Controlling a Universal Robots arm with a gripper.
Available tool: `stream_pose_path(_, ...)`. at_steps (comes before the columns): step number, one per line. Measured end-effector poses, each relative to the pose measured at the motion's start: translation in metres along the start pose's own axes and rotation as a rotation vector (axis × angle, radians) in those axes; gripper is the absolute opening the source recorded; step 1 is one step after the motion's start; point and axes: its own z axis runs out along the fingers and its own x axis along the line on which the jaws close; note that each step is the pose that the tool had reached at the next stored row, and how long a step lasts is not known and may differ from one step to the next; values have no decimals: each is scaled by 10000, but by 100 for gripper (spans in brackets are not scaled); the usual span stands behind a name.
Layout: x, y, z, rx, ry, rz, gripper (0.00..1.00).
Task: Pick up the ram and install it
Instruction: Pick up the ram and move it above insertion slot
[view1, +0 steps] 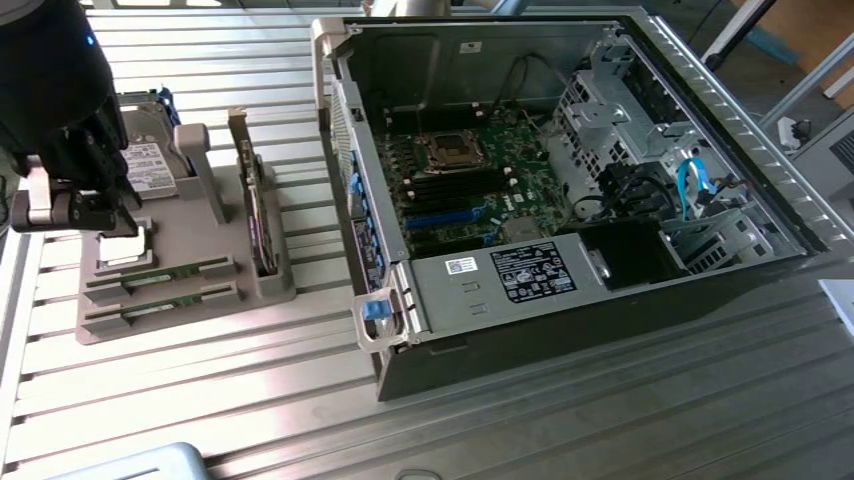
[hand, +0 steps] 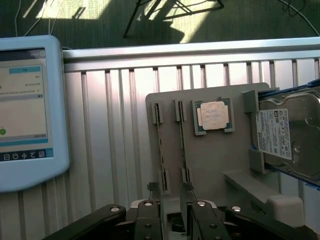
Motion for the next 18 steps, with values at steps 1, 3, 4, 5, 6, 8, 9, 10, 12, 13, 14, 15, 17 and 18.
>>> stream_pose_path(1,0,0,3,-1,2,-73,30)
stream_pose_path(3,0,0,4,-7,8,-232,30)
stream_pose_path(4,0,0,4,-8,9,-274,30)
stream_pose_path(5,0,0,5,-8,9,-280,30)
stream_pose_path(6,0,-1,5,-7,9,-280,30)
stream_pose_path(8,0,-1,5,-7,8,-280,30)
stream_pose_path(9,0,0,5,-7,9,-280,30)
stream_pose_path(10,0,-1,6,-7,8,-280,30)
stream_pose_path(12,0,-1,15,-4,6,-281,30)
stream_pose_path(13,1,-1,26,-4,6,-280,30)
stream_pose_path(14,1,-1,38,-6,8,-281,30)
stream_pose_path(15,2,-2,53,-7,9,-280,30)
stream_pose_path(17,5,-3,87,-7,8,-280,30)
stream_pose_path(18,6,-4,104,-6,8,-281,30)
